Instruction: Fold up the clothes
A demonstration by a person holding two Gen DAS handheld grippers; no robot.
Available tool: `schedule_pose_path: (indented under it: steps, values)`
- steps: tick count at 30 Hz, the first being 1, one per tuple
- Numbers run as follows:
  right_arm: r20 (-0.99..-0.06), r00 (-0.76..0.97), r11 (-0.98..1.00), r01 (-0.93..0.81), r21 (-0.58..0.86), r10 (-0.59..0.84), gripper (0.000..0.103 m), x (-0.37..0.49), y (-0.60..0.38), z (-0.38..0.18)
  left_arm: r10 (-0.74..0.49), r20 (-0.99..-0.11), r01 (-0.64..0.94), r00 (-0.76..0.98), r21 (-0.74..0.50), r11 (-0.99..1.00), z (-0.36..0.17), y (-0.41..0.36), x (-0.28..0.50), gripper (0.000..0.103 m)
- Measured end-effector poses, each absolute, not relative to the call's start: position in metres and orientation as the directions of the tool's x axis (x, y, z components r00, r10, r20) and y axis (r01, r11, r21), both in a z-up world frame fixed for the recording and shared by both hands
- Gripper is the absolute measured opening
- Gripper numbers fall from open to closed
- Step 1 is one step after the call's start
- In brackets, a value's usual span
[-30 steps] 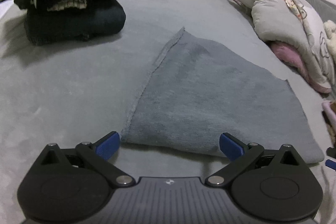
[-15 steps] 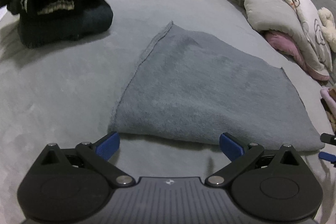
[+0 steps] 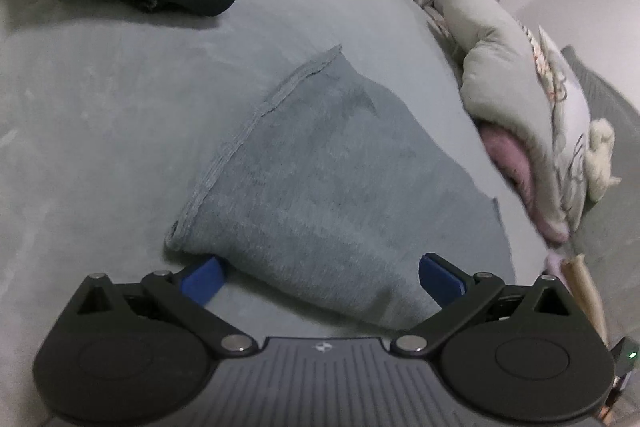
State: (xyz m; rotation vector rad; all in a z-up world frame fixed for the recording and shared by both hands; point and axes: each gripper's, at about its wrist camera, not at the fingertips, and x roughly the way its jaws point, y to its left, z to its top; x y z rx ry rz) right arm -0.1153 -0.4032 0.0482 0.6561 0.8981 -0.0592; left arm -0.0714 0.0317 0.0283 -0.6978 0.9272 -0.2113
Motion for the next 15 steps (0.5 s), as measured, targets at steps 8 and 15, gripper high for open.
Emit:
schedule_pose_path:
  steps: [8,15]
  values:
    - [-0.710,0.681,0.754,0.371,0.543,0.176,0.103,-0.107,-0.397,0.042,-0.454,-0.626,-0.180,0.634,-0.691,0.700,0.019,0.036,-0.056,0.102]
    - [-0.699,0.707,0.753,0.400,0.522,0.110,0.103,-0.092,-0.387,0.036,-0.409,-0.625,-0.175,0.665,-0.663,0.728,0.017,0.024,-0.048,0.102]
